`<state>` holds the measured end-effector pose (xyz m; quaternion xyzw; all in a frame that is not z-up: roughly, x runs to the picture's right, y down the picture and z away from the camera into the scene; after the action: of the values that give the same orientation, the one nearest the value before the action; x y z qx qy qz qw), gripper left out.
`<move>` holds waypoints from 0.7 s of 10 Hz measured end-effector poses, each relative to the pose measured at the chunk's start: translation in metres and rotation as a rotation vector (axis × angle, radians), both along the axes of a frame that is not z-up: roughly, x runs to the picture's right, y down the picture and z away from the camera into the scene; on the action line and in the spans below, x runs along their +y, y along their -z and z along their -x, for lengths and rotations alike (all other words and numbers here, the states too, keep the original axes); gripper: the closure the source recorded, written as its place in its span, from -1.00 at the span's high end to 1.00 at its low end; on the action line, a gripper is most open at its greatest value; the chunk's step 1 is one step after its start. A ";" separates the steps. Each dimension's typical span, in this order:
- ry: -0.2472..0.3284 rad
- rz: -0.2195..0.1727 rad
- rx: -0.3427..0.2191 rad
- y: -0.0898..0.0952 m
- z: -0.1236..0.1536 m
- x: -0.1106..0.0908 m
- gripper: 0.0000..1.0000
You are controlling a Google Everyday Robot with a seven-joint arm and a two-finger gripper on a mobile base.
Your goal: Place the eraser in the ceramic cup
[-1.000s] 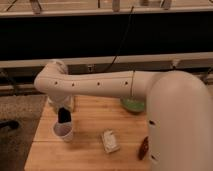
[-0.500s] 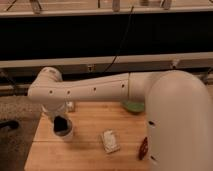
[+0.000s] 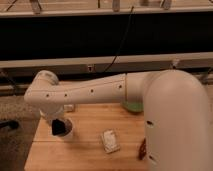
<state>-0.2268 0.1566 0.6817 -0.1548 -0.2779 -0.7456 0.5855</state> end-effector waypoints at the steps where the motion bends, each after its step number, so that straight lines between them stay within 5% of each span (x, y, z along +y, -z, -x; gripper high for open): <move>1: 0.001 -0.001 0.002 0.000 -0.001 0.001 0.60; 5: -0.003 -0.021 0.025 -0.003 -0.009 -0.002 0.60; 7: -0.011 -0.021 0.022 -0.006 -0.015 -0.007 0.40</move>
<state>-0.2122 0.1494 0.6876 -0.1554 -0.2644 -0.7436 0.5941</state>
